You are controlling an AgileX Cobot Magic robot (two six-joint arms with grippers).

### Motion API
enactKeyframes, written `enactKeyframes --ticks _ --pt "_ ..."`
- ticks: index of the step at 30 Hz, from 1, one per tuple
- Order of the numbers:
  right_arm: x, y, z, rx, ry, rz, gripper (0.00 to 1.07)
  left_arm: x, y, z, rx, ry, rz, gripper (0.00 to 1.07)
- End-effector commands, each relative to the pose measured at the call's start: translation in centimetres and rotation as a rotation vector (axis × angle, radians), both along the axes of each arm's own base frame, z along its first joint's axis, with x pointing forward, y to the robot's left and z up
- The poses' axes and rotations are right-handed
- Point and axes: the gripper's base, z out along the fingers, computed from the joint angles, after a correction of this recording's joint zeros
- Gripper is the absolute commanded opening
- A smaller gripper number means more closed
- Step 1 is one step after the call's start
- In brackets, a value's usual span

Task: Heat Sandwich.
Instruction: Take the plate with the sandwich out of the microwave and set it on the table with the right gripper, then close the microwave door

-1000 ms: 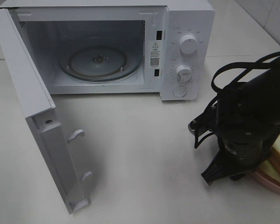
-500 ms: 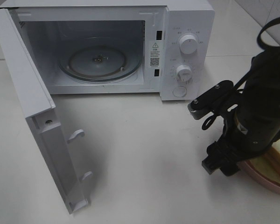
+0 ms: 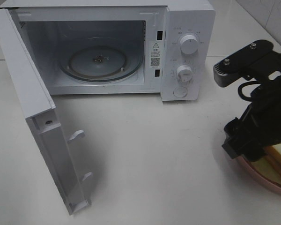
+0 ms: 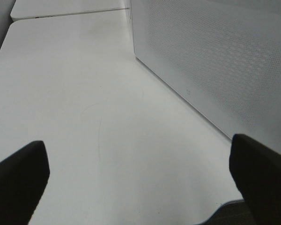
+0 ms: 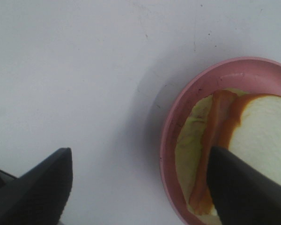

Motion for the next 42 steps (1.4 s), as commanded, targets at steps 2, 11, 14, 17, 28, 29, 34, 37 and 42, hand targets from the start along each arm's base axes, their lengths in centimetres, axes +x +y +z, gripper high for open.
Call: enactKeyframes --ticks 2,11,14,17,28,29,34,37,42 --pt "-1.5 -0.9 1.5 0.024 0.008 0.009 0.76 -0.1 0.0 0.1 -0.008 -0.014 -0.009 1.00" --pt "-5.5 -3.5 4.9 0.116 -0.039 0.022 0.76 -0.1 0.0 0.1 -0.008 -0.014 -0.009 1.00" --pt "-6.3 -4.1 5.4 0.130 -0.054 0.020 0.76 -0.1 0.0 0.1 -0.008 -0.014 -0.009 1.00" --pt "-8.0 -5.5 6.2 0.141 -0.070 0.006 0.76 -0.1 0.0 0.1 -0.008 -0.014 -0.009 1.00" --pt "-12.6 -9.0 5.7 0.237 -0.172 -0.037 0.76 -0.1 0.0 0.1 -0.008 -0.014 -0.009 1.00" --pt "-12.9 -9.3 5.3 0.244 -0.178 -0.054 0.76 -0.1 0.0 0.1 -0.008 -0.014 -0.009 1.00" --pt "-14.3 -10.4 4.2 0.268 -0.235 -0.127 0.76 -0.1 0.0 0.1 -0.008 -0.014 -0.009 1.00" --pt "-15.0 -10.8 3.8 0.281 -0.276 -0.162 0.76 -0.1 0.0 0.1 -0.008 -0.014 -0.009 1.00" --pt "-16.2 -11.3 3.8 0.310 -0.378 -0.242 0.76 -0.1 0.0 0.1 -0.008 -0.014 -0.009 1.00"
